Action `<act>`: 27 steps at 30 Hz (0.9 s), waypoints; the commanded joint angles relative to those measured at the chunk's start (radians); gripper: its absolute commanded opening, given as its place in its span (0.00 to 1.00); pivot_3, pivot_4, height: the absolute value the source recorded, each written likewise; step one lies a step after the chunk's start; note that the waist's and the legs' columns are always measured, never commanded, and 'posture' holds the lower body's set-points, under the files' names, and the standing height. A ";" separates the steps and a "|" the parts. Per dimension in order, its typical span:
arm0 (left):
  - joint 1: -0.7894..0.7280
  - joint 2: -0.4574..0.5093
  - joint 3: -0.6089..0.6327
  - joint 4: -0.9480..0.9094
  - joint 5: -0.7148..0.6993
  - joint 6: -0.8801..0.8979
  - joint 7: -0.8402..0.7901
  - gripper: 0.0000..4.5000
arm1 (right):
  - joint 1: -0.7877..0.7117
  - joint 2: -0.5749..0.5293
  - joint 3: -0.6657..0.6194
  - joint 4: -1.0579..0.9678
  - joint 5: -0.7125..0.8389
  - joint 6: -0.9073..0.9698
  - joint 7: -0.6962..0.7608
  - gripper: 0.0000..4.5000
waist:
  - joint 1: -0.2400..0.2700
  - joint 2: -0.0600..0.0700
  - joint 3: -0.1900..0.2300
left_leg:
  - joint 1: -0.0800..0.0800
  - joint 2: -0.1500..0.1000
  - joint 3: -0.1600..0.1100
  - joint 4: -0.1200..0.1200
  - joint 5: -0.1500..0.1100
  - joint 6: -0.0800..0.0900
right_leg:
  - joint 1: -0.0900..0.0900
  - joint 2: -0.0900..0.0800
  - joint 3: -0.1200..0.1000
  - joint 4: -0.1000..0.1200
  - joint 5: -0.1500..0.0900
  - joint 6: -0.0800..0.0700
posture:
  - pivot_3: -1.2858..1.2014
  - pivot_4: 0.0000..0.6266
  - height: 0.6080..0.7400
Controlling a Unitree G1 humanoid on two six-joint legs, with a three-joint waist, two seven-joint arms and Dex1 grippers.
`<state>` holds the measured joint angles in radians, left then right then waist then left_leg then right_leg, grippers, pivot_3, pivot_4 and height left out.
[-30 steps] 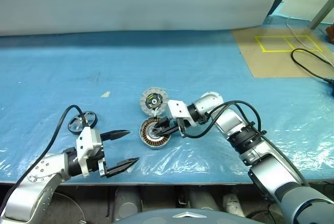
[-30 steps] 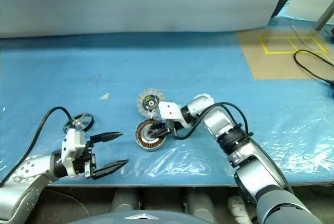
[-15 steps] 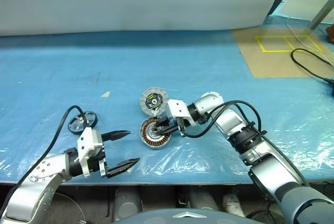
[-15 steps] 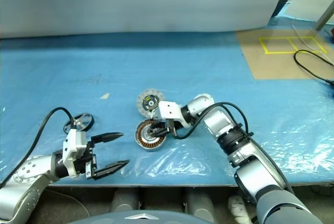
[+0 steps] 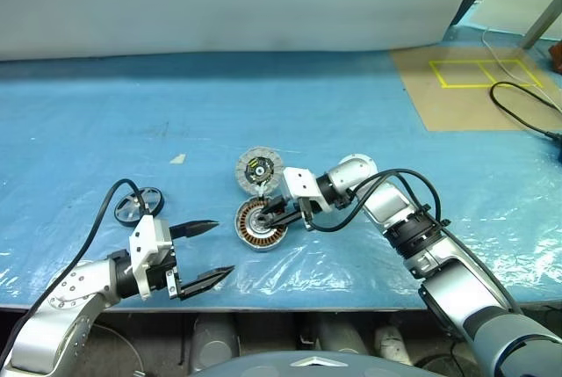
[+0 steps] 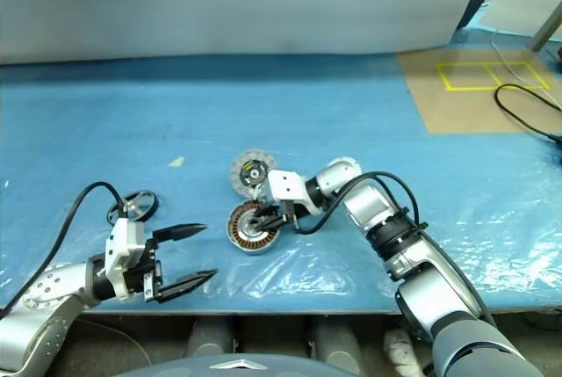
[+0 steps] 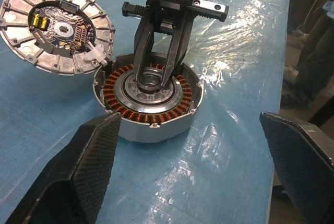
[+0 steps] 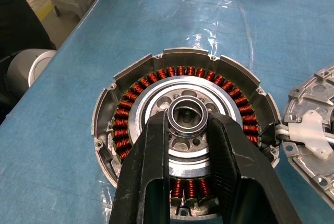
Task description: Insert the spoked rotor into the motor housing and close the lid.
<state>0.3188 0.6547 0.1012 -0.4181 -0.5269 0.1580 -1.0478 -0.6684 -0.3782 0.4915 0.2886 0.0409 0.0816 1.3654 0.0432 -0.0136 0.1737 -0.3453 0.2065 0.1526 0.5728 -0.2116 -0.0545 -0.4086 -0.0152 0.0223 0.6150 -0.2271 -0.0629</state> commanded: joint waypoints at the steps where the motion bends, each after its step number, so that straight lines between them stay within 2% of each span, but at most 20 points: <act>1: 0.004 -0.001 0.005 -0.016 -0.004 -0.018 -0.005 1.00 | -0.001 0.003 -0.002 -0.011 0.004 -0.013 0.010 0.15 | 0.000 0.000 0.000 | 0.000 0.000 0.000 0.000 0.000 0.000 | 0.000 0.000 0.000 0.000 0.000 0.000 | 0.52 0.24 1.00; 9: 0.008 -0.004 0.003 -0.017 -0.004 -0.018 -0.002 1.00 | -0.001 0.002 -0.004 -0.009 0.003 -0.012 0.008 0.15 | 0.000 0.000 0.000 | 0.000 0.000 0.000 0.000 0.000 0.000 | 0.000 0.000 0.000 0.000 0.000 0.000 | 0.52 0.24 1.00; 11: 0.003 -0.006 0.001 -0.011 -0.002 -0.020 -0.003 1.00 | -0.001 0.002 -0.001 -0.012 0.002 -0.011 0.009 0.31 | 0.000 0.000 0.000 | 0.000 0.000 0.000 0.000 0.000 0.000 | 0.000 0.000 0.000 0.000 0.000 0.000 | 0.52 0.24 1.00; 12: 0.001 -0.006 0.001 -0.008 -0.002 -0.021 -0.003 1.00 | -0.001 0.002 -0.001 -0.013 0.002 -0.009 0.011 0.35 | 0.000 0.000 0.000 | 0.000 0.000 0.000 0.000 0.000 0.000 | 0.000 0.000 0.000 0.000 0.000 0.000 | 0.52 0.24 1.00; 13: -0.001 -0.007 0.000 -0.007 -0.002 -0.020 -0.003 1.00 | -0.001 0.002 -0.001 -0.013 0.000 -0.008 0.009 0.45 | 0.000 0.000 0.000 | 0.000 0.000 0.000 0.000 0.000 0.000 | 0.000 0.000 0.000 0.000 0.000 0.000 | 0.52 0.24 1.00; 14: -0.002 -0.008 0.000 -0.005 -0.001 -0.021 -0.004 1.00 | -0.003 0.004 -0.004 -0.012 -0.002 -0.012 0.002 0.50 | 0.000 0.000 0.000 | 0.000 0.000 0.000 0.000 0.000 0.000 | 0.000 0.000 0.000 0.000 0.000 0.000 | 0.52 0.24 1.00; 27: -0.024 -0.019 -0.009 -0.002 -0.005 -0.012 -0.001 1.00 | -0.059 -0.026 -0.091 -0.090 0.077 0.044 0.031 0.50 | 0.000 0.000 0.000 | 0.000 0.000 0.000 0.000 0.000 0.000 | 0.000 0.000 0.000 0.001 0.000 0.000 | 0.52 0.24 1.00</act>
<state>0.2908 0.6395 0.0963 -0.4075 -0.5264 0.1571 -1.0473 -0.7020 -0.4015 0.4273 0.2537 0.0836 0.1121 1.3884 0.0433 -0.0136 0.1737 -0.3454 0.2065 0.1526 0.5729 -0.2116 -0.0541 -0.4089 -0.0155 0.0223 0.6157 -0.2271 -0.0630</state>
